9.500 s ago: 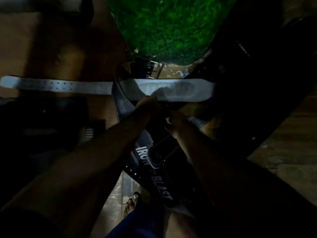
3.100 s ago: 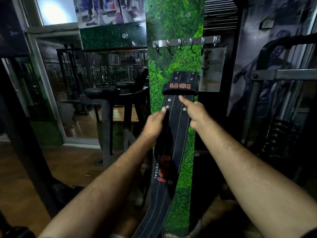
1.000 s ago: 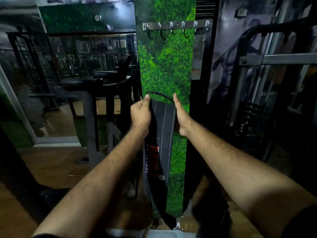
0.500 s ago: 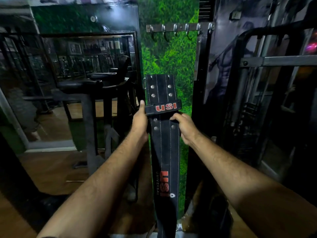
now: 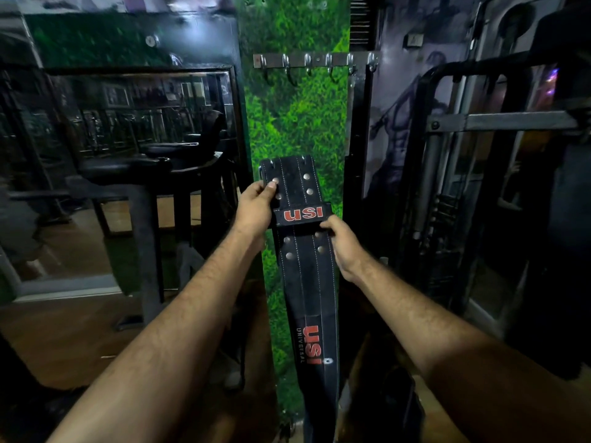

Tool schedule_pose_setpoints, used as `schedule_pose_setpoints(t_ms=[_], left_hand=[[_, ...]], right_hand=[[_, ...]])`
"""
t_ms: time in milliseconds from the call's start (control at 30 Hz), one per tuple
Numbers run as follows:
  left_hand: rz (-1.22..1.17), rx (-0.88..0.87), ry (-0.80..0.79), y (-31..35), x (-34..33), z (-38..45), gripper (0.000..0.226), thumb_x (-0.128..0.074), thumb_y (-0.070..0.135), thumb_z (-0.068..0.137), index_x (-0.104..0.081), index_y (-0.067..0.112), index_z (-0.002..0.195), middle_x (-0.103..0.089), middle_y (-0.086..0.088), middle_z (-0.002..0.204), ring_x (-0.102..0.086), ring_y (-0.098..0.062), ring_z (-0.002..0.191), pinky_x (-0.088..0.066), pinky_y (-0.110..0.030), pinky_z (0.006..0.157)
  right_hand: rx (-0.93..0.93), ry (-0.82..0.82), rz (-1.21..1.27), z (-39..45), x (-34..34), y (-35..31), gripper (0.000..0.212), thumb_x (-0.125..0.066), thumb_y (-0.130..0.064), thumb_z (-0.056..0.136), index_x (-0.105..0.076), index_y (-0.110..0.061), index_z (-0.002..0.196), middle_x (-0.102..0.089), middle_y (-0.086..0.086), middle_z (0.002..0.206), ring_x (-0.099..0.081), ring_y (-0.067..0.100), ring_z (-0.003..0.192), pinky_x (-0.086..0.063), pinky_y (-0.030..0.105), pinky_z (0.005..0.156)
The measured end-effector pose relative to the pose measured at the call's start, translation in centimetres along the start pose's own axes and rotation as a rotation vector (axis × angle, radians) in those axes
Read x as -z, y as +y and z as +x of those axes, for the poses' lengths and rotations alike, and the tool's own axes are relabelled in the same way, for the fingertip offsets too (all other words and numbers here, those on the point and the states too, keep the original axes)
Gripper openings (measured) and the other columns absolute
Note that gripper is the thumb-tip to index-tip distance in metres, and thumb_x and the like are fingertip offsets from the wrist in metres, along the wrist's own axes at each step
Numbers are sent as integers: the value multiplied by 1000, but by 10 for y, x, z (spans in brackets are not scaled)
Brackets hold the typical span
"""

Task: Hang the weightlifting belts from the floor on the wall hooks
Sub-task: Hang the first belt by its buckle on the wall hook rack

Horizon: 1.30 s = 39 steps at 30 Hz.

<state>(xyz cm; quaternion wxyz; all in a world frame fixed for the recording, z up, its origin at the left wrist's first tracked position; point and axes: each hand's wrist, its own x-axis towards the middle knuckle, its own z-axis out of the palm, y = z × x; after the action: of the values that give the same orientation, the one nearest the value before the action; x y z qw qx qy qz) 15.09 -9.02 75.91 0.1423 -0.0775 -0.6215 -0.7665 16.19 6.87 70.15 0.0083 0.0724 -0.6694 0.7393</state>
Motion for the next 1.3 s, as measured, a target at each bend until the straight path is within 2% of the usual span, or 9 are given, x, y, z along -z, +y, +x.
schedule_pose_setpoints(t_ms=[133,267,367,467,567,700,900,1067,1300], left_hand=[[9,-1,11,2,-12,12,11,-54,17,99,-62,17,90,-72,-3,82,-69,-18,71,-57,-39,74],[61,-18,-57,-10,-37,19,8,-55,18,98,-61,14,95,-70,-3,82,-68,-18,72,-56,-30,67],[81,-10,-30,-15,-59,32,15,-54,26,99,-63,18,90,-73,1,80,-70,-16,72,-55,-27,63],[103,53,-17,-15,-82,50,34,-48,43,100,-71,18,101,-78,-2,91,-75,-19,78,-58,-28,65],[145,99,40,-15,-113,70,42,-44,49,101,-71,18,90,-77,2,75,-73,-15,63,-56,-24,52],[171,66,136,-29,-152,92,44,-43,47,101,-71,14,92,-73,-1,77,-69,-14,59,-53,-23,51],[183,-20,177,-41,-188,123,33,-41,34,103,-65,15,89,-61,2,66,-57,-11,52,-45,-20,47],[249,-170,253,-37,-209,164,30,-45,43,90,-58,19,78,-61,-3,76,-57,-23,74,-48,-43,69],[303,-382,163,0,-253,233,31,-44,40,99,-56,17,82,-63,-2,78,-59,-20,73,-54,-47,73]], right_hand=[[-2,-76,48,17,15,-26,59,-44,-71,90,-62,-29,127,-70,3,128,-66,22,119,-50,44,102],[37,92,104,47,21,-49,80,-69,-53,87,-37,-14,149,-63,11,135,-69,27,112,-60,44,89],[160,163,66,73,36,-50,58,-66,-41,92,-48,-10,137,-67,14,126,-71,32,105,-63,41,74],[191,72,82,96,59,-47,65,-65,-39,89,-42,-10,142,-62,13,135,-69,29,111,-62,43,82],[238,34,73,118,88,-45,33,-58,-23,98,-52,-9,128,-67,13,125,-69,30,109,-60,44,87],[293,26,45,149,121,-45,51,-53,-36,102,-43,-11,145,-56,1,142,-60,15,121,-55,22,81],[347,-9,46,186,155,-50,19,-53,-34,102,-58,-20,113,-68,-2,111,-64,8,95,-55,28,71],[436,44,-21,212,173,-78,17,-50,-35,103,-56,-19,107,-59,-9,97,-56,1,82,-49,21,64],[589,168,-118,266,203,-152,28,-50,-38,103,-55,-10,97,-57,-6,88,-53,0,71,-48,21,57]])
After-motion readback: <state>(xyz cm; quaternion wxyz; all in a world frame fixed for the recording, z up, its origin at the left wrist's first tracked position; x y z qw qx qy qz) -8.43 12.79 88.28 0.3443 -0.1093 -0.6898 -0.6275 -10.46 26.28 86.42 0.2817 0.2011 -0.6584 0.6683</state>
